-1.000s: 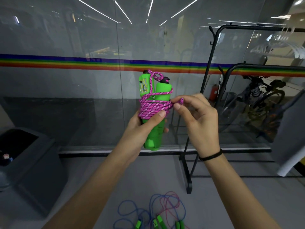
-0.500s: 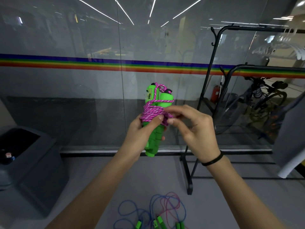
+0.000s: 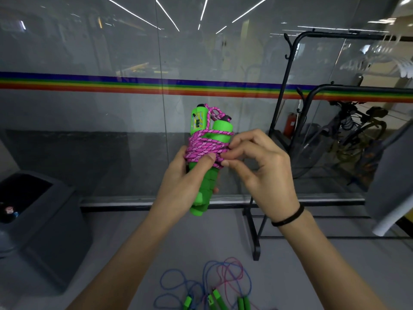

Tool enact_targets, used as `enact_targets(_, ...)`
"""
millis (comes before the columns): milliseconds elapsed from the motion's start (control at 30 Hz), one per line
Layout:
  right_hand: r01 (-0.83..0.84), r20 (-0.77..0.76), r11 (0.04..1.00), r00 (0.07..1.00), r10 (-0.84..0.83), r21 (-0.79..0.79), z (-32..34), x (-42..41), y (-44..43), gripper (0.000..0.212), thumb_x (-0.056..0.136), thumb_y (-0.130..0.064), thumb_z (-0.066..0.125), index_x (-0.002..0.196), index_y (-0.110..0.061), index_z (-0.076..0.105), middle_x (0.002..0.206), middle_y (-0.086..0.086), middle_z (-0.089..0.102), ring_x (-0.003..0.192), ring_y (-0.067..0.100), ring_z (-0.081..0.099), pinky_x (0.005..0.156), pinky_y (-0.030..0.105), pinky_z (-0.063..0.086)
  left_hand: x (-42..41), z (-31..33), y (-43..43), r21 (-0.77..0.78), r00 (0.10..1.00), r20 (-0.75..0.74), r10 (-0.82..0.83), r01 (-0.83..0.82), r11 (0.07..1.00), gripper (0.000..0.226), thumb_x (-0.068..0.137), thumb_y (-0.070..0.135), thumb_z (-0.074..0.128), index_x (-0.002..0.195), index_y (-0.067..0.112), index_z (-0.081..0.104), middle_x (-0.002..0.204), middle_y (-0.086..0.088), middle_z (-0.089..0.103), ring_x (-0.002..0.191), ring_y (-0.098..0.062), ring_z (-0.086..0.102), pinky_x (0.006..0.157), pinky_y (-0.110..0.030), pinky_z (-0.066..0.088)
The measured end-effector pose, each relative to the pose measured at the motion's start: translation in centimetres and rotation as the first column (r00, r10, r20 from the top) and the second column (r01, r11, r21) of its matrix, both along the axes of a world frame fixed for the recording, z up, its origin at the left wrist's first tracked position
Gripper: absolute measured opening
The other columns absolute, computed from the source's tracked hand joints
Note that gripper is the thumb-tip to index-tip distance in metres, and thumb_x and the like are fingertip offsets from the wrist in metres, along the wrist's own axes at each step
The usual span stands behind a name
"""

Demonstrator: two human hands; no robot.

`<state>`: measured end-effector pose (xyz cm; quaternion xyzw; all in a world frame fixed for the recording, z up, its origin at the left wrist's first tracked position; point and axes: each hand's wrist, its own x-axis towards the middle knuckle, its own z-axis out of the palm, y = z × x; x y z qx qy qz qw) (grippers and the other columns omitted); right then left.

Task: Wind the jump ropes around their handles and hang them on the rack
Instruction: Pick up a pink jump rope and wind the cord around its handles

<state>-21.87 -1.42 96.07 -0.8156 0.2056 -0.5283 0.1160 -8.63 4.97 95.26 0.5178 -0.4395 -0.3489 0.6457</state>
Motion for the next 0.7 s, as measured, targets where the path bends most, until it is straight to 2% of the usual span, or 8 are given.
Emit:
enact_targets(133, 0.027, 0.072, 0.999, 0.997, -0.030, 0.035, 0.3, 0.1, 0.4, 0.007, 0.074, -0.003, 0.072, 0.076, 0.000, 0.066, 0.098, 0.009, 0.058, 0.088, 0.002, 0.056, 0.071, 0.006, 0.046, -0.2, 0.7, 0.4, -0.038, 0.991, 0.134, 0.030, -0.026, 0.999, 0.016, 0.085, 0.029, 0.061, 0.100, 0.024, 0.058, 0.085, -0.006, 0.070, 0.062, -0.022, 0.069, 0.051, -0.029, 0.055)
enact_targets(233, 0.083, 0.069, 0.996, 0.994, -0.085, 0.031, 0.6, 0.0, 0.4, 0.013, 0.071, -0.011, 0.075, 0.079, -0.007, 0.065, 0.090, 0.001, 0.063, 0.085, 0.004, 0.058, 0.071, 0.011, 0.048, -0.3, 1.0, 0.6, -0.048, 0.976, 0.212, 0.046, -0.036, 0.998, 0.018, 0.083, 0.031, 0.061, 0.099, 0.024, 0.058, 0.082, -0.005, 0.070, 0.065, -0.023, 0.069, 0.059, -0.038, 0.060)
enact_targets(367, 0.100, 0.041, 0.994, 0.994, -0.102, 0.042, 0.5, -0.1, 0.0, 0.019, 0.068, -0.013, 0.077, 0.085, -0.011, 0.067, 0.084, -0.005, 0.064, 0.080, 0.002, 0.058, 0.072, 0.008, 0.046, -0.3, 0.7, 0.5, -0.026, 0.965, 0.258, 0.054, -0.049, 0.998, 0.019, 0.082, 0.033, 0.062, 0.098, 0.022, 0.056, 0.083, -0.010, 0.070, 0.072, -0.029, 0.069, 0.063, -0.051, 0.058)
enact_targets(533, 0.088, -0.031, 0.993, 0.996, -0.086, 0.080, -0.5, -0.2, -0.8, 0.016, 0.069, -0.016, 0.077, 0.080, -0.010, 0.067, 0.077, -0.001, 0.065, 0.072, 0.007, 0.059, 0.070, 0.015, 0.050, 0.0, -0.5, -0.1, 0.022, 0.956, 0.286, 0.070, -0.080, 0.997, 0.026, 0.076, 0.044, 0.063, 0.093, 0.025, 0.057, 0.082, -0.008, 0.071, 0.073, -0.027, 0.070, 0.067, -0.052, 0.057)
enact_targets(700, 0.065, -0.147, 0.997, 0.987, -0.061, 0.028, -1.6, -0.1, -1.5, 0.010, 0.077, -0.012, 0.071, 0.080, -0.009, 0.062, 0.080, 0.002, 0.061, 0.072, 0.009, 0.056, 0.069, 0.022, 0.048, 0.3, -1.7, -0.9, 0.089, 0.966, 0.252, 0.064, -0.089, 0.992, 0.032, 0.067, 0.053, 0.061, 0.088, 0.030, 0.057, 0.082, -0.005, 0.071, 0.074, -0.024, 0.070, 0.071, -0.050, 0.057)
